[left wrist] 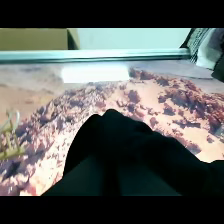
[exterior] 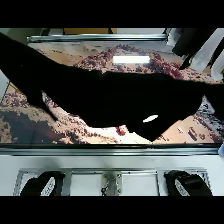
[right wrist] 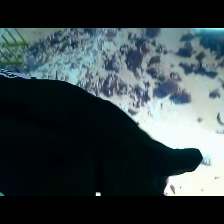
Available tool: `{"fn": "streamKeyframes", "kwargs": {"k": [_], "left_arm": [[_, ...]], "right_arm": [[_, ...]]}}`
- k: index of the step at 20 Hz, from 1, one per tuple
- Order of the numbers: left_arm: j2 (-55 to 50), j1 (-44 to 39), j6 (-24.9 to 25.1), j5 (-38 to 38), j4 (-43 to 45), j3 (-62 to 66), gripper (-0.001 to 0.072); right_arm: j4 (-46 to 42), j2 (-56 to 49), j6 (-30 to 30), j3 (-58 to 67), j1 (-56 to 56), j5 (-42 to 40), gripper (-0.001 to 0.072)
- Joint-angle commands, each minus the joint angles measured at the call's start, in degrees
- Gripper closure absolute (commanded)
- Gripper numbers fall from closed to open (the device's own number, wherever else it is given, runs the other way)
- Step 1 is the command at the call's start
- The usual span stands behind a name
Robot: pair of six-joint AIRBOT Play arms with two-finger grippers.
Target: Fold the clothes and pants, and hang the long-sleeved shirts on hangers.
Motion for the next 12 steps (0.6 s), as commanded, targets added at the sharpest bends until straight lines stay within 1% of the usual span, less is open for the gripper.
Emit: {"fn": "streamKeyframes", "kwargs": {"k": [1, 3, 6, 9, 12], "left_arm": [[1.05, 2.29, -1.51, -0.46, 0.28, -12.0, 0.0689], [-1.55, 2.1, -1.53, -1.68, -0.24, -20.81, 0.0689], [-9.64, -0.35, -1.44, -1.86, -0.13, -28.92, 0.0689], [-19.37, -4.87, -1.4, 0.76, -0.15, -30.21, 0.0689], [-28.76, -9.49, -1.38, 2.4, -0.04, -24.68, 0.0688]], "right_arm": [[0.46, 0.74, 6.62, -8.5, 0.11, 8.92, 0.0681], [3.5, 0.33, 7.08, -16.74, 0.11, 7.41, 0.0681], [4.59, -4.09, 7.06, -25.97, 0.09, -0.39, 0.0681], [4.42, -13.33, 6.6, -27.45, 0.04, -10.99, 0.068], [4.85, -23.15, 6.95, -26.56, -0.44, -25.09, 0.068]]}}
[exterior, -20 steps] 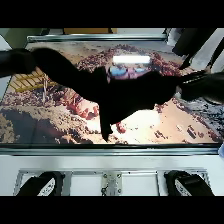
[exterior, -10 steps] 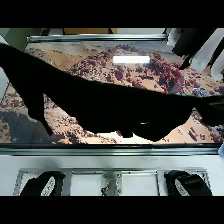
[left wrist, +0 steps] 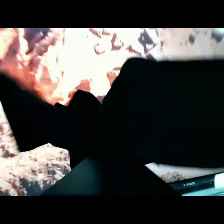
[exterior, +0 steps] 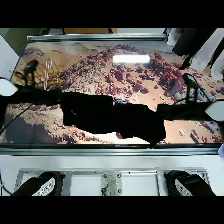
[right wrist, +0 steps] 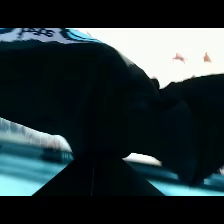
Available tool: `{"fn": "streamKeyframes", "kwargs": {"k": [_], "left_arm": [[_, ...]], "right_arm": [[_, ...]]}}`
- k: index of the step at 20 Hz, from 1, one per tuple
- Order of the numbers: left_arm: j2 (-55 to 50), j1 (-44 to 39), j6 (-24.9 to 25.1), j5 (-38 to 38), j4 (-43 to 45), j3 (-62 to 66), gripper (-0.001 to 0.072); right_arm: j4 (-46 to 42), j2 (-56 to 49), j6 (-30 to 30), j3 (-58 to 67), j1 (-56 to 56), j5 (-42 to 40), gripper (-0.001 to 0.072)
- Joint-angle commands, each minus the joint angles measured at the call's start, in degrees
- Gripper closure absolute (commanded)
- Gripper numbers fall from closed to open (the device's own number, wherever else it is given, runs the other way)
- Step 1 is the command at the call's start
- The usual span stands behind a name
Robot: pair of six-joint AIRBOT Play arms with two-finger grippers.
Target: Fold the clothes and pants, and hang the long-sleeved shirts on hangers.
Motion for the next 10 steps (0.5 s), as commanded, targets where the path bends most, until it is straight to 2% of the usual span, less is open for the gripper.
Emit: {"fn": "streamKeyframes", "kwargs": {"k": [1, 3, 4, 5, 6, 7, 10], "left_arm": [[-10.86, -4.7, 0.02, 1.55, 0.02, 5.55, 0.0689], [-15.26, -5.49, 0.02, 1.75, 0.04, 11.8, 0.0688], [-17.29, -5.49, -0.2, 1.77, 0.02, 15.1, 0.0687], [-18.88, -5.18, -0.46, 1.55, 0.04, 18.1, 0.0564], [-19.89, -4.79, -0.59, 1.4, -0.02, 20.61, 0.0191], [-20.46, -4.17, -2.1, 1.16, 0.02, 23.1, 0.0079], [-19.26, -4.55, -4.61, 1.29, 0.11, 26.16, 0.0094]], "right_arm": [[0.68, -10.75, 1.36, 0.22, -0.83, -16.83, 0.0679], [0.68, -14.75, 1.64, 1.88, -2.43, -23.41, 0.0669], [0.68, -15.89, 1.64, 2.58, -3.63, -25.9, 0.0633], [0.68, -16.35, 1.62, 3.15, -5.25, -27.67, 0.0405], [0.66, -16.2, 1.57, 3.58, -7.19, -28.7, 0.0183], [0.46, -15.69, 1.05, 4.15, -9.16, -28.48, 0.0158], [0.42, -10.99, -3.43, 4.28, -14.88, -27.3, 0.0159]]}}
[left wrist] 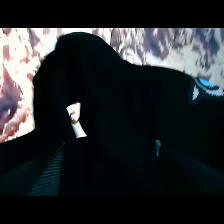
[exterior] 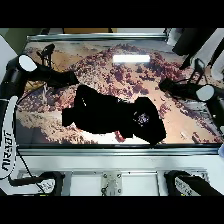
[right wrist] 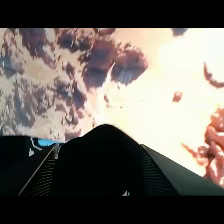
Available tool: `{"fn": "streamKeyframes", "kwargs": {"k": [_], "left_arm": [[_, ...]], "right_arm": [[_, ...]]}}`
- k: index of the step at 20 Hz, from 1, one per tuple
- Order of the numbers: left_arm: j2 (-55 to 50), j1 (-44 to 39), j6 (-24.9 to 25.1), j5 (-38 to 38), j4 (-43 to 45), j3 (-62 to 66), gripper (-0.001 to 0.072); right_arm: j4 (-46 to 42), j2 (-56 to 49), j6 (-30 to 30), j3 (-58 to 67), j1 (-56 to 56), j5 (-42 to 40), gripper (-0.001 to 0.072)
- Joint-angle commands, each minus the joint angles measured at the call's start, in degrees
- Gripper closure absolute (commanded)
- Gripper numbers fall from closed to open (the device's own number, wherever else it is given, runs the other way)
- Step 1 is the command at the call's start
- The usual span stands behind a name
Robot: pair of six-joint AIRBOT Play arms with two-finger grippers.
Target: Fold the clothes and pants, and hang the long-sleeved shirts on hangers.
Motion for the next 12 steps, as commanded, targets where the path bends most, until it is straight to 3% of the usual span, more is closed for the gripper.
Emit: {"fn": "streamKeyframes", "kwargs": {"k": [1, 3, 9, 12], "left_arm": [[0.13, -1.81, -2.16, -0.09, 0.74, 4.04, 0.0093], [2.19, -6.82, -3.13, 0.57, 3.43, 1.4, 0.0094], [1.75, -33.73, -14.6, 8.09, 18.36, -11.08, 0.0094], [-3.39, -44.98, -20.39, 7.82, 26.32, -9.7, 0.0094]], "right_arm": [[-0.28, 4.22, -4.46, 0.59, -6.03, -0.72, 0.0161], [-2.49, 8.13, -5.79, 0.46, -7.19, 2.1, 0.0227], [-6.16, 14.84, -5.95, 0.42, -7.15, 7.98, 0.0225], [-6.16, 15.1, -5.95, 0.39, -7.15, 8.81, 0.0226]]}}
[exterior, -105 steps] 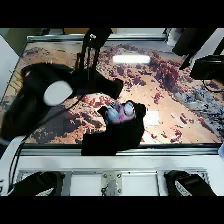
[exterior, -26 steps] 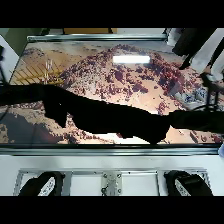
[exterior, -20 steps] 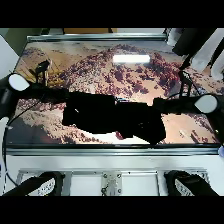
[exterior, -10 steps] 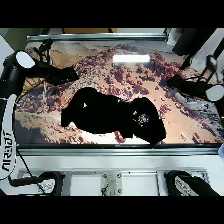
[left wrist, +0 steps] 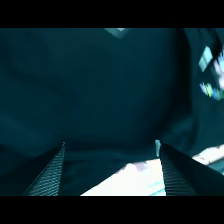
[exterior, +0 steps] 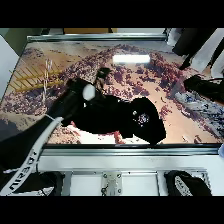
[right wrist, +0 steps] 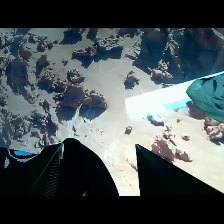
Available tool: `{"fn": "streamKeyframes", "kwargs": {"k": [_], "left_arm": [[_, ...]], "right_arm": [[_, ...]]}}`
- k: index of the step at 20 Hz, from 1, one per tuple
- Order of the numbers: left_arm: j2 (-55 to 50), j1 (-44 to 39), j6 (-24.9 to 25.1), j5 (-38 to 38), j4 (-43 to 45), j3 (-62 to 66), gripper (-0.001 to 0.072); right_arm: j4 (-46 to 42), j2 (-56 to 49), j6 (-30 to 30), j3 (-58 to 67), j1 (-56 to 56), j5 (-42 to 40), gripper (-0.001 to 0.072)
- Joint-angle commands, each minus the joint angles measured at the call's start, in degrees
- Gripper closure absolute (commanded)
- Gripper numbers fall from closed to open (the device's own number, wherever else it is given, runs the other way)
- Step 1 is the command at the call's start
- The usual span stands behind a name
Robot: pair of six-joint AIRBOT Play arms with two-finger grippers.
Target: Fold the clothes and pants, and hang the long-sleeved shirts on hangers.
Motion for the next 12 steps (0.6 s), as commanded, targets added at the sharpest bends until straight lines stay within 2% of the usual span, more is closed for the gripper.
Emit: {"fn": "streamKeyframes", "kwargs": {"k": [1, 5, 12], "left_arm": [[-5.7, -13.64, -7.34, 0.85, 11.98, 1.33, 0.0094], [-14.84, -18.88, -8.72, -4.94, 16.11, 11.72, 0.0094], [-27.19, -19.26, -9.07, -14.88, 19.1, 25.33, 0.0094]], "right_arm": [[-0.57, 1.09, -0.2, -0.04, -0.09, 2.23, 0.0225], [-0.59, 1.09, -0.24, -0.11, -0.09, 4.31, 0.0225], [-0.57, 1.11, -0.24, -1.07, -0.07, 5.6, 0.0225]]}}
